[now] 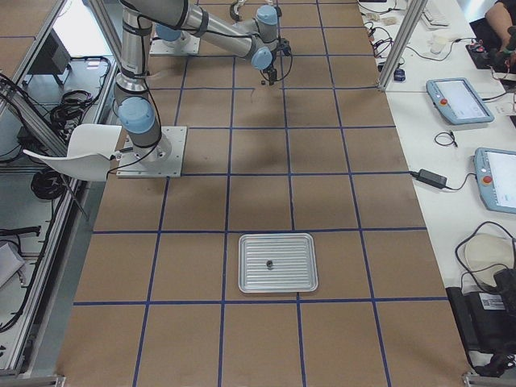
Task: Place bearing gear from tray to pile
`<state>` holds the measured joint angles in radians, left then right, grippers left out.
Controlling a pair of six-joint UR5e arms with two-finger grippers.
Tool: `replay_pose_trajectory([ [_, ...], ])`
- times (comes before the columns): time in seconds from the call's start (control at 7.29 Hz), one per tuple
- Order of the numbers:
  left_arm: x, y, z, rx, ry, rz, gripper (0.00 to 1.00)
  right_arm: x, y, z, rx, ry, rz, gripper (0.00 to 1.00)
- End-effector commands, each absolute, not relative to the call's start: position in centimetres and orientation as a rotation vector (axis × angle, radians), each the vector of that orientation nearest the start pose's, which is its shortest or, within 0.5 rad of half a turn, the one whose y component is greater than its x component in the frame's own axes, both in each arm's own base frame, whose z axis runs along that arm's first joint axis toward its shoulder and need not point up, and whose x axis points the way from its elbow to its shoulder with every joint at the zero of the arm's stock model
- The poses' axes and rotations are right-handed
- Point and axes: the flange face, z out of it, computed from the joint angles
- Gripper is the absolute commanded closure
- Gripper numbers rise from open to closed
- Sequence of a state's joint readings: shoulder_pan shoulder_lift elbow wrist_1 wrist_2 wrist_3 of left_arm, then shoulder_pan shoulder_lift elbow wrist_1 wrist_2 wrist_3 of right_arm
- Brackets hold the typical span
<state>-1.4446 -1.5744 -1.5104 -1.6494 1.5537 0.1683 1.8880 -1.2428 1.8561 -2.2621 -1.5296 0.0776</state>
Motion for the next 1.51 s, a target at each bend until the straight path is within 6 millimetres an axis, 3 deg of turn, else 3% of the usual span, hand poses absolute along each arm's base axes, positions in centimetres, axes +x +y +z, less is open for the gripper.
replay_pose_trajectory([
  [0.0,-8.2,-49.3,47.6,0.095,3.177,0.128,0.0,16.1,-52.7,30.1,0.02,3.098,-0.094,0.0],
  [0.27,-12.7,-46.9,49.1,0.243,3.159,0.077,0.0,4.1,-53.3,28.9,0.366,3.086,-0.042,0.0],
  [0.41,-15.6,-46.3,48.4,0.335,3.151,0.099,0.0,-3.9,-52.7,28.3,0.524,3.054,0.024,0.0],
  [0.55,-17.5,-46.7,46.1,0.366,3.157,0.165,0.0,-9.8,-51.8,28.2,0.465,3.059,0.044,0.0],
  [0.69,-17.8,-49.4,42.1,0.34,3.159,0.191,0.0,-14.7,-50.6,28.1,0.382,3.082,0.041,0.0],
  [0.82,-18.6,-52.5,39.0,0.262,3.168,0.072,0.0,-20.6,-48.8,28.1,0.347,3.106,0.044,0.0],
  [0.96,-19.3,-53.1,35.8,0.2,3.167,0.138,0.0,-25.5,-46.8,27.8,0.314,3.108,0.04,0.0],
  [1.1,-21.3,-53.2,34.3,0.154,3.164,0.134,0.0,-30.1,-45.0,27.8,0.308,3.13,0.039,0.0],
  [1.23,-25.3,-52.5,32.5,0.204,3.151,0.085,0.0,-33.3,-44.7,26.8,0.28,3.161,0.062,0.0],
  [1.37,-27.6,-52.0,29.9,0.194,3.167,0.037,0.0,-37.6,-44.1,25.1,0.26,3.18,0.064,0.0],
])
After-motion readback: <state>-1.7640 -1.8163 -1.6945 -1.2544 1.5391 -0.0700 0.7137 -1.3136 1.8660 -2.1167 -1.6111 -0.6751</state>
